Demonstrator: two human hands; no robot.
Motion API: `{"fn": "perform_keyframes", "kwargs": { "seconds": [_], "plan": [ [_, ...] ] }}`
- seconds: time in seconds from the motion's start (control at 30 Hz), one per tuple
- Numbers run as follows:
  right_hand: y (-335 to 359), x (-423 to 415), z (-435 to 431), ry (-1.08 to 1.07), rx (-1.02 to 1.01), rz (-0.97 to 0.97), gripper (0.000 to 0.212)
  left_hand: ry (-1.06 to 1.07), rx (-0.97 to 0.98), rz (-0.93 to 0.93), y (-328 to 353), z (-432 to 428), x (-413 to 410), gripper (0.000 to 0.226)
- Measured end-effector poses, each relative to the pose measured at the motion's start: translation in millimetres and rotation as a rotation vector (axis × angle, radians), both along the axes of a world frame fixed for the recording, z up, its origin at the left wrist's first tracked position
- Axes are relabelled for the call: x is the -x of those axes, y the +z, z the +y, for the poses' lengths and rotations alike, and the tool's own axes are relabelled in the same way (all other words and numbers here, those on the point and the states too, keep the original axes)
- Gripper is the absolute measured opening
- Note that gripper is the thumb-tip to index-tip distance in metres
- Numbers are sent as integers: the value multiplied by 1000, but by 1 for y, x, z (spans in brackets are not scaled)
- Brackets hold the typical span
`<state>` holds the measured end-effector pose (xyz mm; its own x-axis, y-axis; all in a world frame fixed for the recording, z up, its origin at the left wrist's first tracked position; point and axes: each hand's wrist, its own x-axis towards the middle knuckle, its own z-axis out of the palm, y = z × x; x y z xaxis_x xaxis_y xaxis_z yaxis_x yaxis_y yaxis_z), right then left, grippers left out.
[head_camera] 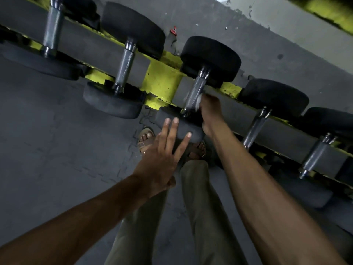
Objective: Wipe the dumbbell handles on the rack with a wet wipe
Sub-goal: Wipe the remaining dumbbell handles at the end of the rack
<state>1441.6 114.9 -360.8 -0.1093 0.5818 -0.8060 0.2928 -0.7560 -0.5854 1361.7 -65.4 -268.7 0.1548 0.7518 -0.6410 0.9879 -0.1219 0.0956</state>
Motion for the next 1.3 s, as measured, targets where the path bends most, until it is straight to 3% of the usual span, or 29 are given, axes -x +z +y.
{"fn": "perform_keyframes", "kwargs": {
  "seconds": [0.07, 0.17, 0.33, 0.47, 0.57, 0.7, 0.8, 0.87, 1.0, 1.07, 1.17, 1.3],
  "plan": [
    [2, -10, -11, 216, -79, -117, 22, 13, 0, -14, 0, 0, 2, 145],
    [2, -15, 1, 291, -224, -214, 24, 26, 15, -44, 1, 0, 4, 145],
    [12, -3, 6, 315, -777, -557, 15, -11, 8, -28, 1, 0, 7, 143],
    [12, -17, -8, 776, -1044, -441, 31, -19, 2, -49, 1, 1, 10, 137],
    [10, -33, 16, 1059, -1224, -504, 38, -15, -5, -44, -1, -1, 10, 130],
    [14, -40, 35, 1218, -1252, -496, 44, -20, -12, -39, -1, 0, 9, 123],
    [17, -24, 22, 1756, -1260, -324, 31, -32, 2, -13, 1, 0, 9, 134],
    [26, -12, 27, 1954, -1271, -302, 33, -31, 17, -8, 1, 0, 9, 138],
    [45, 12, 52, 1728, -1138, -607, 33, -32, 24, 6, 2, 0, 8, 135],
    [44, 24, 35, 1822, -1021, -576, 41, -34, 16, 22, 2, 1, 6, 134],
    [49, 31, 18, 1883, -754, -492, 32, -22, 28, 35, 2, 0, 2, 130],
    [46, 33, 56, 1705, -828, -590, 23, -30, -2, 63, -3, -1, 1, 132]
  ]
}}
